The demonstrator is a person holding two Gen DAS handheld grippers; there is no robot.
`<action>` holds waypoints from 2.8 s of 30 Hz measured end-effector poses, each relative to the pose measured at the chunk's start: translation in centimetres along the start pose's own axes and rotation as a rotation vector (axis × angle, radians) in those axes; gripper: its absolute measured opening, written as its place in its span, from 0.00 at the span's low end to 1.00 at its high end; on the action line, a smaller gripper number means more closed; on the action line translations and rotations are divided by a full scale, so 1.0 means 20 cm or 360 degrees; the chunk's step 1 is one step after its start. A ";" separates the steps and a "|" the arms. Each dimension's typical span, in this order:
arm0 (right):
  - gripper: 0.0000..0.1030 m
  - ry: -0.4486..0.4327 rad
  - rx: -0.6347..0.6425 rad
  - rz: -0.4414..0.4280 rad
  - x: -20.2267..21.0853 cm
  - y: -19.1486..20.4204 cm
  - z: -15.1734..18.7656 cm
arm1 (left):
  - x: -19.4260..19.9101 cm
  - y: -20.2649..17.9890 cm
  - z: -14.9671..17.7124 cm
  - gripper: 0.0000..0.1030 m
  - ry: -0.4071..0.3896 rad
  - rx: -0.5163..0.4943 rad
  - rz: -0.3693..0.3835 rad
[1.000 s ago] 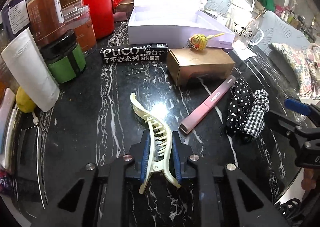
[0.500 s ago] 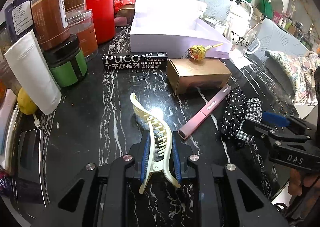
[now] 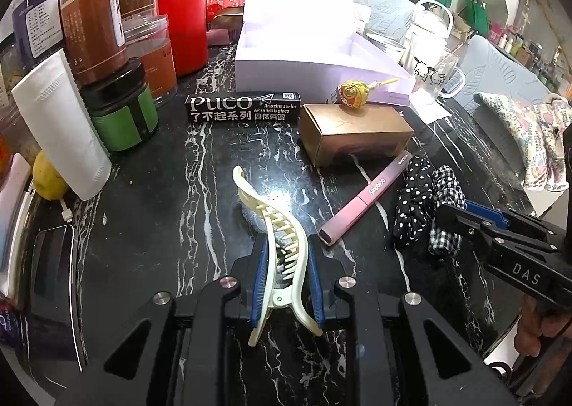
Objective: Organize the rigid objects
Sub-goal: 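Grasp the gingham scrunchie with the right gripper while the left gripper holds the claw clip, then carry the claw clip and gingham scrunchie into the lavender box with both grippers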
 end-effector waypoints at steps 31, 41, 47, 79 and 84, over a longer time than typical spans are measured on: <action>0.24 -0.0210 0.0026 0.0034 0.30 -0.03 -0.08 | 0.27 -0.13 -0.24 0.21 -0.0244 -0.0098 0.0025; 0.24 -0.0291 0.0065 0.0022 0.35 -0.03 -0.23 | 0.29 -0.14 -0.40 0.21 -0.0314 -0.0119 0.0043; 0.24 -0.0328 0.0102 0.0011 0.35 -0.03 -0.34 | 0.27 -0.15 -0.51 0.21 -0.0347 -0.0136 0.0055; 0.24 -0.0460 0.0244 -0.0110 0.11 -0.02 -1.07 | 0.00 -0.15 -1.19 0.21 -0.0495 -0.0178 0.0135; 0.24 -0.0455 0.0234 -0.0132 0.04 -0.03 -1.14 | -0.11 -0.13 -1.24 0.20 -0.0436 -0.0152 0.0167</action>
Point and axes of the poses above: each gripper's, at about its wrist camera, not at the fingertips, and x roughly against the way its jaws point, y to its left, z to its underside, the point moved 2 cm from there along -x, roughly the way its jaws point, and after that the axes turned 5 degrees about z, right-handed, at the moved point
